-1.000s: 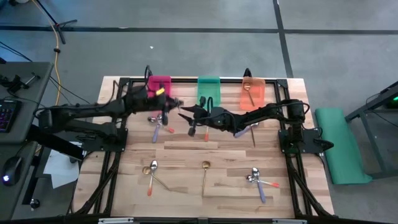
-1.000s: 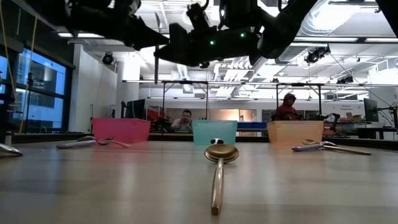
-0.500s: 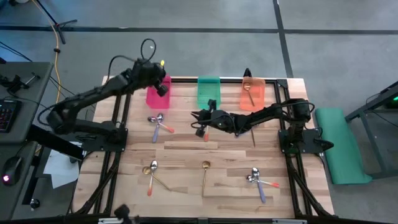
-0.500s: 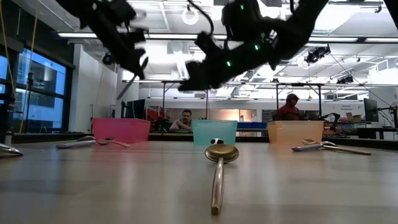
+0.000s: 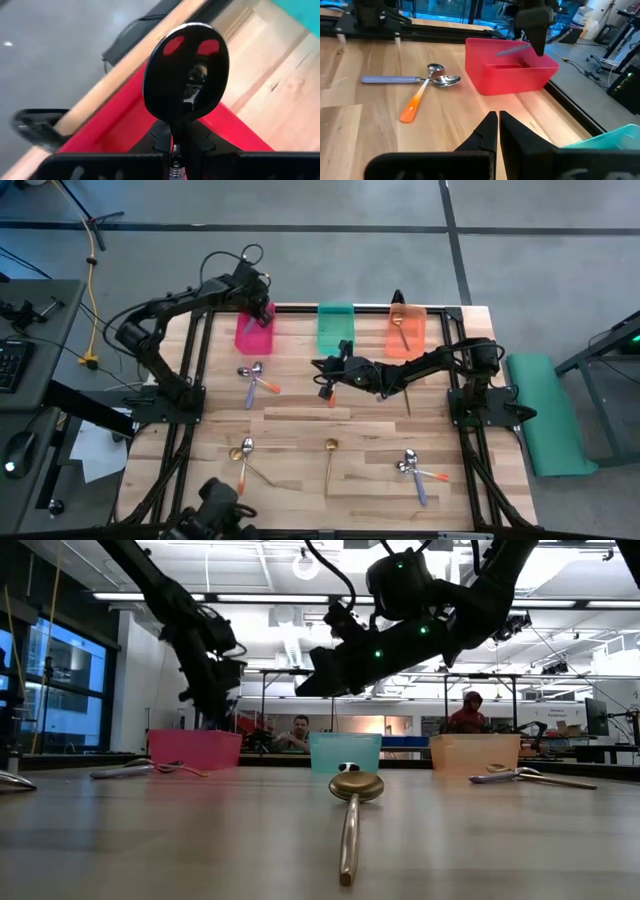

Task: Sort silverware by color (type)
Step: Put the violet spoon into the red bin

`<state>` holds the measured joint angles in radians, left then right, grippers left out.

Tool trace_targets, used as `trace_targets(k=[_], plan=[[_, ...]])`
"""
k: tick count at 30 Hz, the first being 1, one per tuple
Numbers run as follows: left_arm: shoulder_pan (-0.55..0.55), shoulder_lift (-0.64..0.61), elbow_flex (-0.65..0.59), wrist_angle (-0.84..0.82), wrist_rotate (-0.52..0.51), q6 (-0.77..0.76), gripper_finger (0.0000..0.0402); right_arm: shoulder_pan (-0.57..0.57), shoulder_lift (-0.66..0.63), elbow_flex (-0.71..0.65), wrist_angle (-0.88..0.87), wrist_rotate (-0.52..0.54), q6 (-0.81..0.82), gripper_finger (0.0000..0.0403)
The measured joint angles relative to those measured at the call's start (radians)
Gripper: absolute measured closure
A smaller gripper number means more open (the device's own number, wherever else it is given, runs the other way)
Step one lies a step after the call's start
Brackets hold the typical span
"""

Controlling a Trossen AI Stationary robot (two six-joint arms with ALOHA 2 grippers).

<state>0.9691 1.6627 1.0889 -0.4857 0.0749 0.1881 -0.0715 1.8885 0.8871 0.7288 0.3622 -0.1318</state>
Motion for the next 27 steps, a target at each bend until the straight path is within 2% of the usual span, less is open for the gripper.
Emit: trace_targets(k=[11, 16, 27], plan=[[-0.001, 0.031, 0.0, -0.063, 0.017, -0.053, 0.0393, 0.0, 0.0, 0.0, -0.001, 0.0, -0.02, 0.0403], [-0.001, 0.03, 0.0, -0.106, 0.099, -0.079, 0.0393, -0.002, 0.0, 0.0, -0.001, -0.003, -0.037, 0.0403], [-0.001, 0.03, 0.0, -0.145, 0.096, -0.128, 0.0393, -0.002, 0.0, 0.0, -0.002, -0.003, -0.095, 0.0403]])
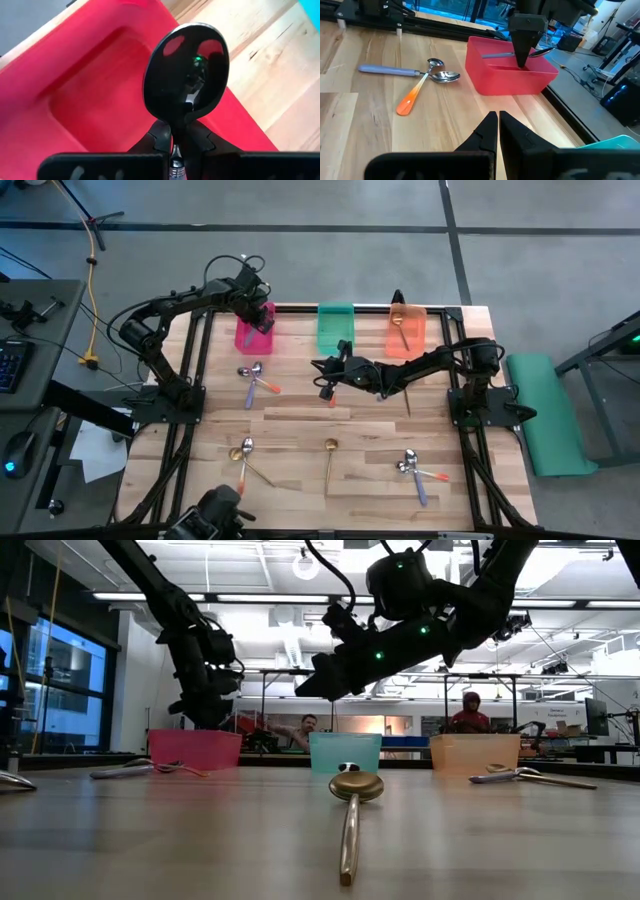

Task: Sort silverware by color (type)
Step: Put the violet spoon into the red bin

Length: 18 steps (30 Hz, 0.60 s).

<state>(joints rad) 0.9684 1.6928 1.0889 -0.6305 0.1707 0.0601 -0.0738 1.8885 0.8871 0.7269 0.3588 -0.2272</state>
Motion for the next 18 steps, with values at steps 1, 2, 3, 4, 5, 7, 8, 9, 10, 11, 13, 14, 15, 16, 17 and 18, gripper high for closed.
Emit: trace_targets(k=[1, 2, 3, 4, 5, 7, 8, 9, 10, 11, 13, 14, 15, 16, 17, 18], plan=[[0.0, 0.0, 0.0, -0.001, -0.003, 0.0, 0.0393, -0.002, 0.0, 0.0, 0.001, 0.0, -0.004, 0.0403], [-0.001, 0.0, 0.0, 0.0, -0.009, -0.001, 0.0393, -0.004, 0.0, 0.0, 0.002, 0.0, -0.009, 0.0403], [-0.001, 0.0, 0.0, -0.001, -0.021, -0.006, 0.0393, -0.006, 0.0, 0.0, 0.002, 0.0, -0.01, 0.0403], [-0.001, 0.0, 0.0, -0.001, -0.033, -0.009, 0.0393, -0.009, 0.0, 0.001, 0.002, 0.0, -0.009, 0.0403], [-0.001, 0.0, 0.0, -0.001, -0.039, -0.016, 0.0393, -0.013, 0.0, 0.001, 0.002, 0.0, -0.01, 0.0403], [-0.002, 0.003, 0.0, -0.001, -0.042, -0.023, 0.0393, -0.022, 0.0, 0.002, 0.003, -0.001, -0.009, 0.0403], [-0.002, 0.003, 0.0, -0.003, -0.043, -0.023, 0.0393, -0.026, 0.0, 0.002, 0.003, -0.007, -0.009, 0.0403], [-0.002, 0.003, 0.0, -0.003, -0.043, -0.023, 0.0393, -0.031, 0.0, 0.002, 0.003, -0.018, -0.009, 0.0403], [-0.005, 0.003, 0.0, -0.002, -0.043, -0.023, 0.0393, -0.035, 0.0, 0.002, 0.003, -0.03, -0.009, 0.0403], [-0.007, 0.003, 0.0, -0.003, -0.043, -0.023, 0.0393, -0.039, 0.0, 0.002, 0.003, -0.039, -0.009, 0.0403], [-0.008, 0.003, 0.0, -0.007, -0.043, -0.025, 0.0392, -0.045, 0.0, 0.002, 0.003, -0.044, -0.006, 0.0403], [-0.01, 0.003, 0.0, -0.009, -0.043, -0.026, 0.0392, -0.046, 0.0, 0.002, 0.003, -0.045, -0.006, 0.0403], [-0.012, 0.004, 0.0, -0.013, -0.043, -0.03, 0.0392, -0.047, 0.0, 0.002, 0.003, -0.045, -0.007, 0.0403], [-0.016, 0.008, 0.0, -0.013, -0.043, -0.03, 0.0392, -0.049, 0.0, 0.002, 0.004, -0.045, -0.009, 0.0403], [-0.019, 0.013, 0.0, -0.012, -0.047, -0.029, 0.0392, -0.05, 0.0, 0.002, 0.004, -0.045, -0.009, 0.0403], [-0.022, 0.017, -0.001, -0.013, -0.05, -0.024, 0.0392, -0.051, 0.0, 0.002, 0.003, -0.045, -0.009, 0.0403]])
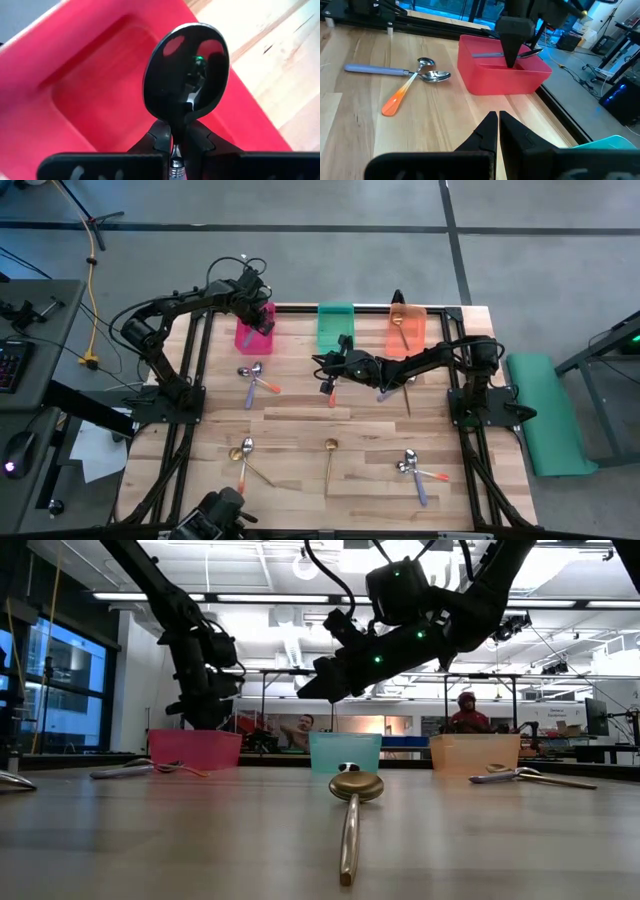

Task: Sort silverware by color (type)
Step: Put the violet spoon into the red bin, then put the orange spoon into the green bin

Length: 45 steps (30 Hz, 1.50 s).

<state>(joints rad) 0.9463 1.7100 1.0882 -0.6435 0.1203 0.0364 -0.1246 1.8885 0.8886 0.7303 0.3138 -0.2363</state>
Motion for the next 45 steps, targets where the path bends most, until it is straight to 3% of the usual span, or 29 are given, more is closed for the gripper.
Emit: trace_targets(k=[13, 23, 27, 30, 36, 42, 45], plan=[[-0.007, 0.047, -0.001, 0.023, -0.04, 0.009, 0.0388, -0.013, 0.0, 0.0, 0.0, 0.0, -0.002, 0.0403], [-0.019, 0.043, -0.001, 0.064, -0.047, 0.077, 0.0337, -0.015, 0.0, 0.0, 0.0, 0.0, -0.008, 0.0403], [-0.038, 0.008, -0.001, 0.072, -0.135, 0.091, 0.0341, -0.016, 0.0, 0.0, 0.0, 0.0, -0.014, 0.0403], [-0.052, -0.046, -0.001, 0.075, -0.188, 0.099, 0.036, -0.016, -0.003, 0.0, -0.002, 0.0, -0.036, 0.0403], [-0.075, -0.228, -0.062, 0.171, -0.18, 0.09, 0.0398, -0.012, -0.07, -0.002, -0.056, -0.025, -0.051, 0.0403], [-0.155, -0.496, -0.304, 0.445, -0.125, 0.073, 0.0399, -0.028, -0.082, -0.101, 0.119, -0.223, -0.036, 0.0403], [-0.223, -0.629, -0.448, 0.606, -0.098, 0.07, 0.0401, -0.033, -0.084, -0.176, 0.221, -0.228, -0.012, 0.0403]])
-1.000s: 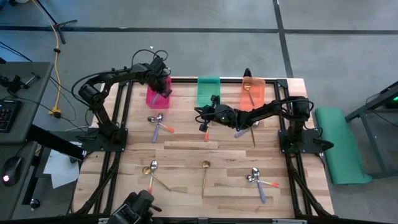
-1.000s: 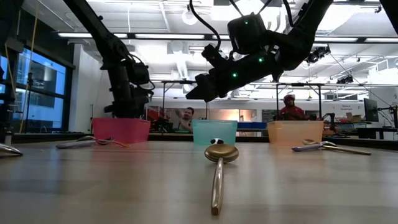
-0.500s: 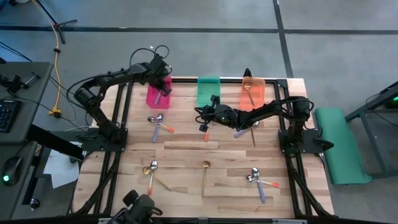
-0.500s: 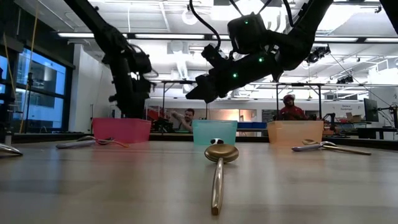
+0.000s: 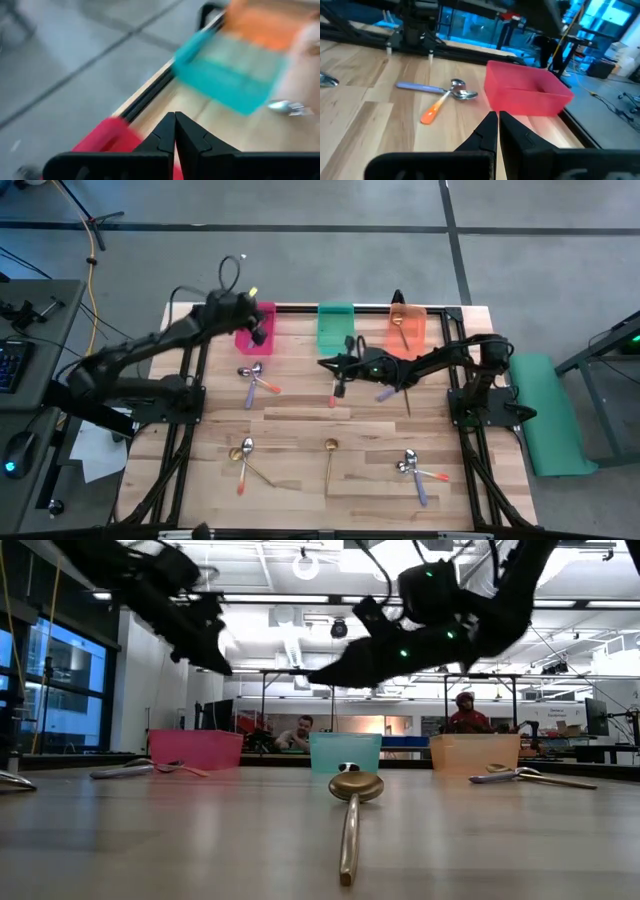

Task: Sort silverware by color (type)
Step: Put the orange spoon into the green bin

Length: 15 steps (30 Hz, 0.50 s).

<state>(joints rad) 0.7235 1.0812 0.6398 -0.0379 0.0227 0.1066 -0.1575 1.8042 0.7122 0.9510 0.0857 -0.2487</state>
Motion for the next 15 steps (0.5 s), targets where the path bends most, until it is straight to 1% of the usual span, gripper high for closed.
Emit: trace_targets(k=[3, 4, 6, 9, 11, 13, 15], plan=[[-0.081, -0.112, -0.135, 0.139, 0.028, -0.025, 0.0401, 0.013, -0.053, -0.066, 0.017, 0.007, 0.029, 0.0403], [-0.109, -0.144, -0.176, 0.175, 0.042, -0.025, 0.0401, 0.025, -0.083, -0.087, -0.004, 0.014, 0.038, 0.0403], [-0.161, -0.203, -0.254, 0.251, 0.071, -0.017, 0.0401, 0.054, -0.156, -0.126, -0.09, 0.063, 0.059, 0.0403], [-0.23, -0.257, -0.354, 0.395, 0.102, -0.009, 0.0401, 0.112, -0.29, -0.151, -0.335, 0.184, 0.121, 0.0403], [-0.27, -0.275, -0.409, 0.481, 0.128, -0.021, 0.0401, 0.156, -0.379, -0.151, -0.524, 0.248, 0.204, 0.0403], [-0.312, -0.279, -0.453, 0.556, 0.138, -0.033, 0.0401, 0.205, -0.452, -0.139, -0.719, 0.285, 0.307, 0.0403], [-0.353, -0.277, -0.488, 0.594, 0.145, -0.035, 0.0401, 0.257, -0.513, -0.122, -0.879, 0.305, 0.409, 0.0403]])
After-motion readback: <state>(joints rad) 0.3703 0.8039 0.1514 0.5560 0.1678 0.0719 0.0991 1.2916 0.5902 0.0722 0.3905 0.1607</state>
